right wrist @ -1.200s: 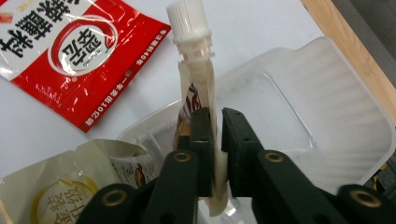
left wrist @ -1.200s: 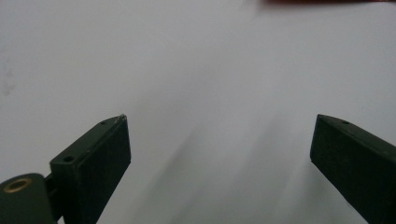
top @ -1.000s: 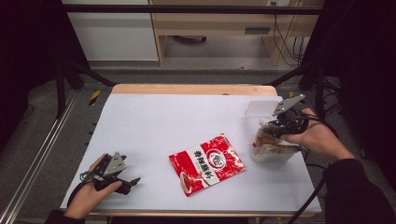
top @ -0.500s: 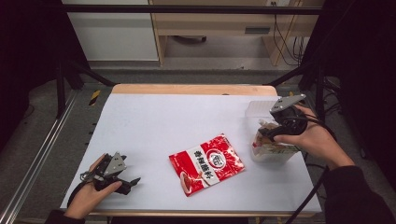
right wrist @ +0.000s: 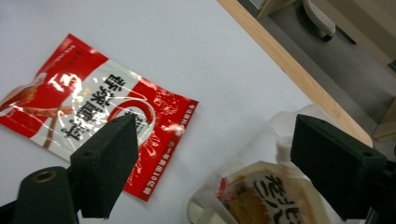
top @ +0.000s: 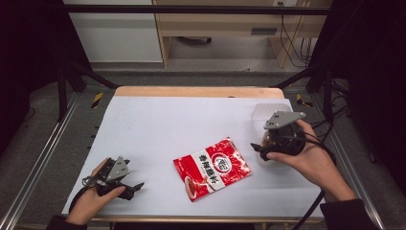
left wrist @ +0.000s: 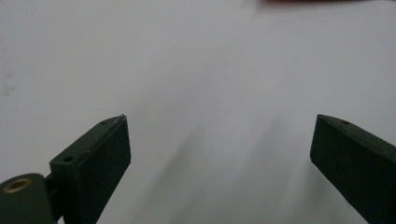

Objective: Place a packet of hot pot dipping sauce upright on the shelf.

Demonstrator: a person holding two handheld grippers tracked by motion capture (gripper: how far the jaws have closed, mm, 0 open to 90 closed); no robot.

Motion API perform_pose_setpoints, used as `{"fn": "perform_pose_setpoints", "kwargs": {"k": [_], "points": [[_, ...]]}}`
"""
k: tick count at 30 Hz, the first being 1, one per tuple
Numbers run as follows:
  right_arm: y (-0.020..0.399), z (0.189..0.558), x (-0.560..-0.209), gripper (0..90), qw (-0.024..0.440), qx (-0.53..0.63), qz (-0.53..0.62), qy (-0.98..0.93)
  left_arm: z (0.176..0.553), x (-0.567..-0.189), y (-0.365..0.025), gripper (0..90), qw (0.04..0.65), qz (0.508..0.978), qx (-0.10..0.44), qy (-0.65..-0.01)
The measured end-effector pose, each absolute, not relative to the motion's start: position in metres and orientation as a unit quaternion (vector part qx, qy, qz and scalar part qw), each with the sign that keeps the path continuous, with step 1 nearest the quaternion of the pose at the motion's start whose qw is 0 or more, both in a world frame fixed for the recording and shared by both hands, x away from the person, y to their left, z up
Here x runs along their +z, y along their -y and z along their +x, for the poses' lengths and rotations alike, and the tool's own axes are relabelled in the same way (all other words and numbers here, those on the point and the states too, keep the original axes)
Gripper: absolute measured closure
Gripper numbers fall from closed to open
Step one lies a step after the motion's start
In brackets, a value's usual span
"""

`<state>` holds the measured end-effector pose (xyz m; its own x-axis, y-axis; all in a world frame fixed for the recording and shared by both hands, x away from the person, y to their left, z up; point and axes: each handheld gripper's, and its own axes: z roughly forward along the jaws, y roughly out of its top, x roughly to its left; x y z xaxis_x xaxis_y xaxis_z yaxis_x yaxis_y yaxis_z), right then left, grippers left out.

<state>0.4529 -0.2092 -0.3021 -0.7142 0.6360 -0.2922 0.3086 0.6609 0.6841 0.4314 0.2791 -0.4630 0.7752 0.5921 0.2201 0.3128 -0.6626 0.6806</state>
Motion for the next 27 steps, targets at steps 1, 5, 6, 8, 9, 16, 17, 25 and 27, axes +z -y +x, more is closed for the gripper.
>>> {"fn": "perform_pose_setpoints", "kwargs": {"k": [1, 5, 6, 8, 9, 16, 17, 25, 27], "points": [[0.206, 0.448, -0.303, 19.2, 0.266, 0.311, 0.271, -0.872, 0.431, -0.463, -0.279, 5.1, 0.321, 0.886, 0.217, -0.255], [0.193, 0.432, -0.314, 23.7, 0.267, 0.312, 0.272, -0.870, 0.431, -0.463, -0.279, 5.1, 0.320, 0.886, 0.218, -0.255], [0.191, 0.430, -0.316, 24.3, 0.265, 0.314, 0.273, -0.870, 0.431, -0.463, -0.279, 5.1, 0.320, 0.886, 0.219, -0.254], [0.186, 0.423, -0.324, 25.7, 0.262, 0.317, 0.275, -0.869, 0.431, -0.463, -0.279, 5.1, 0.320, 0.886, 0.220, -0.254], [0.184, 0.421, -0.327, 26.3, 0.261, 0.317, 0.279, -0.868, 0.431, -0.463, -0.279, 5.1, 0.319, 0.886, 0.220, -0.253], [0.172, 0.408, -0.357, 27.9, 0.244, 0.318, 0.296, -0.867, 0.431, -0.464, -0.278, 5.1, 0.320, 0.885, 0.221, -0.255], [0.171, 0.407, -0.362, 27.9, 0.242, 0.319, 0.300, -0.866, 0.431, -0.464, -0.278, 5.1, 0.318, 0.887, 0.221, -0.253], [0.164, 0.407, -0.386, 27.5, 0.233, 0.321, 0.320, -0.861, 0.431, -0.464, -0.278, 5.1, 0.315, 0.888, 0.222, -0.251], [0.163, 0.407, -0.390, 27.4, 0.232, 0.321, 0.326, -0.859, 0.431, -0.464, -0.277, 5.1, 0.319, 0.886, 0.222, -0.254]]}}
